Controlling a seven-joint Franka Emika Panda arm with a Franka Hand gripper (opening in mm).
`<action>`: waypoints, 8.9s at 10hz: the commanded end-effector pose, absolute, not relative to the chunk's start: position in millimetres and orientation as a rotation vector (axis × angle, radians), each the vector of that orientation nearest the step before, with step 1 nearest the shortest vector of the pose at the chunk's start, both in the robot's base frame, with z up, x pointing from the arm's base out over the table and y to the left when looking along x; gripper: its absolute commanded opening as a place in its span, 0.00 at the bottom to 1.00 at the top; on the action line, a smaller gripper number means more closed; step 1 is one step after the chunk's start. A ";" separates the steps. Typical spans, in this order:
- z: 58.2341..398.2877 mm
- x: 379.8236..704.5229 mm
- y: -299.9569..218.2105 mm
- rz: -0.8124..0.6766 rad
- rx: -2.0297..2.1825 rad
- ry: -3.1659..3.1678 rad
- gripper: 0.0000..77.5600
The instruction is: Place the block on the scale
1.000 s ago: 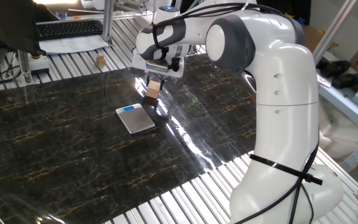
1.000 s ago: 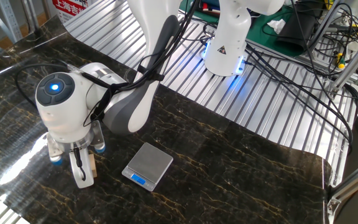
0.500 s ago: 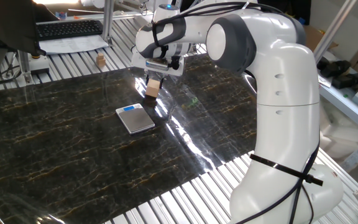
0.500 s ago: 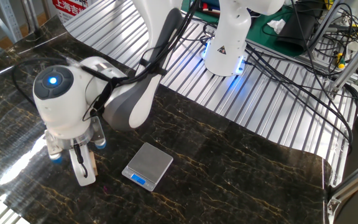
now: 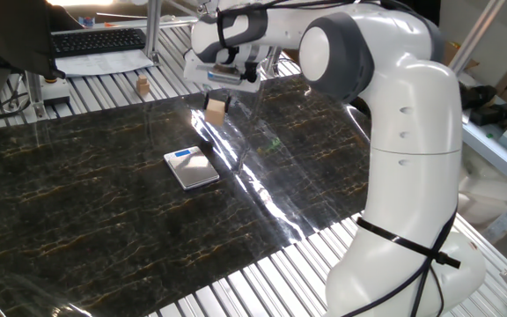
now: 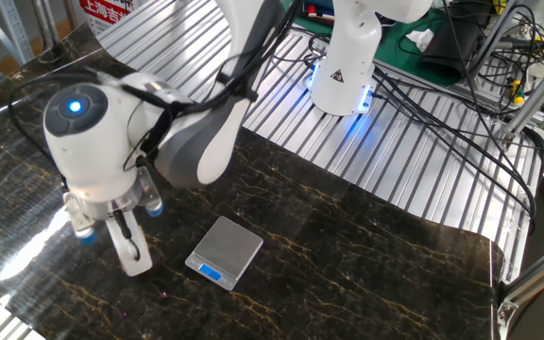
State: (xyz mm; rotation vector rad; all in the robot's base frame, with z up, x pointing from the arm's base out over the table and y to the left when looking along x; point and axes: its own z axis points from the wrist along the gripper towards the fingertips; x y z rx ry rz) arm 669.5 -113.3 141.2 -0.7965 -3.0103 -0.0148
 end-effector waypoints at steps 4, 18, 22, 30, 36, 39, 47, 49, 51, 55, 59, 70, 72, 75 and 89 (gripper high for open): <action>176.8 652.1 -62.3 -0.027 -0.452 -3.080 0.01; 179.5 637.4 -38.9 0.010 0.107 -3.062 0.01; 180.2 616.1 -14.2 0.018 0.005 -3.073 0.01; 163.4 586.3 15.1 0.099 0.071 -2.973 0.01; 153.5 583.2 16.2 0.052 0.077 -2.982 0.01; 145.1 581.7 15.5 0.043 0.109 -2.988 0.01; 133.3 573.2 10.3 0.034 0.120 -3.003 0.01; 133.8 570.4 13.4 0.036 0.118 -3.003 0.01; 133.2 568.2 16.7 0.041 0.115 -3.003 0.01; 132.6 567.2 17.0 0.069 0.119 -3.002 0.01; 132.7 567.7 17.2 0.056 0.112 -3.006 0.01; 127.3 568.5 18.6 0.058 0.097 -3.006 0.01; 119.9 569.4 20.3 0.055 0.104 -3.016 0.01; 120.4 569.4 20.1 0.060 0.108 -3.022 0.01; 113.1 561.3 16.3 0.084 0.139 -3.035 0.01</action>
